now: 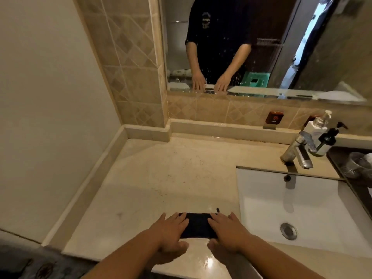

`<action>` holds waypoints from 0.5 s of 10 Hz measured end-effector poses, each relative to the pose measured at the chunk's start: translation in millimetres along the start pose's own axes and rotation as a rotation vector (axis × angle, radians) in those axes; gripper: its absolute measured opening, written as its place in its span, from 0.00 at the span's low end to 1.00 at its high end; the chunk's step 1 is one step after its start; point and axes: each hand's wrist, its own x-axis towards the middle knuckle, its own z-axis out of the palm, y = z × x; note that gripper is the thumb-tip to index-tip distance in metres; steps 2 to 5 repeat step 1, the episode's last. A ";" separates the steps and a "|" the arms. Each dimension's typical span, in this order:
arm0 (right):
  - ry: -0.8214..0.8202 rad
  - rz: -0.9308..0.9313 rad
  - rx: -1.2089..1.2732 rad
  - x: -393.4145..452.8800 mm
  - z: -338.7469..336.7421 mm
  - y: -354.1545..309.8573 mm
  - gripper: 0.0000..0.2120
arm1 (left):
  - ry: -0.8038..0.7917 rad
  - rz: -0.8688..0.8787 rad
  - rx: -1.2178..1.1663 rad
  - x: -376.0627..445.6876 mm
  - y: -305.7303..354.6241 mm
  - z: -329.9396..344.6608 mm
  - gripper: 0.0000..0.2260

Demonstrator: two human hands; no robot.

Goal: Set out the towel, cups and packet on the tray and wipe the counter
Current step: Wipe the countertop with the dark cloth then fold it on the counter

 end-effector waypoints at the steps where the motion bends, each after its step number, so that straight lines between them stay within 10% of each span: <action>1: -0.188 -0.002 0.009 8.4 -58.1 -3.2 0.21 | -0.178 -0.011 -0.071 -11.7 -1.7 -50.7 0.32; 5: -0.188 -0.002 0.009 8.4 -58.1 -3.2 0.21 | -0.178 -0.011 -0.071 -11.7 -1.7 -50.7 0.32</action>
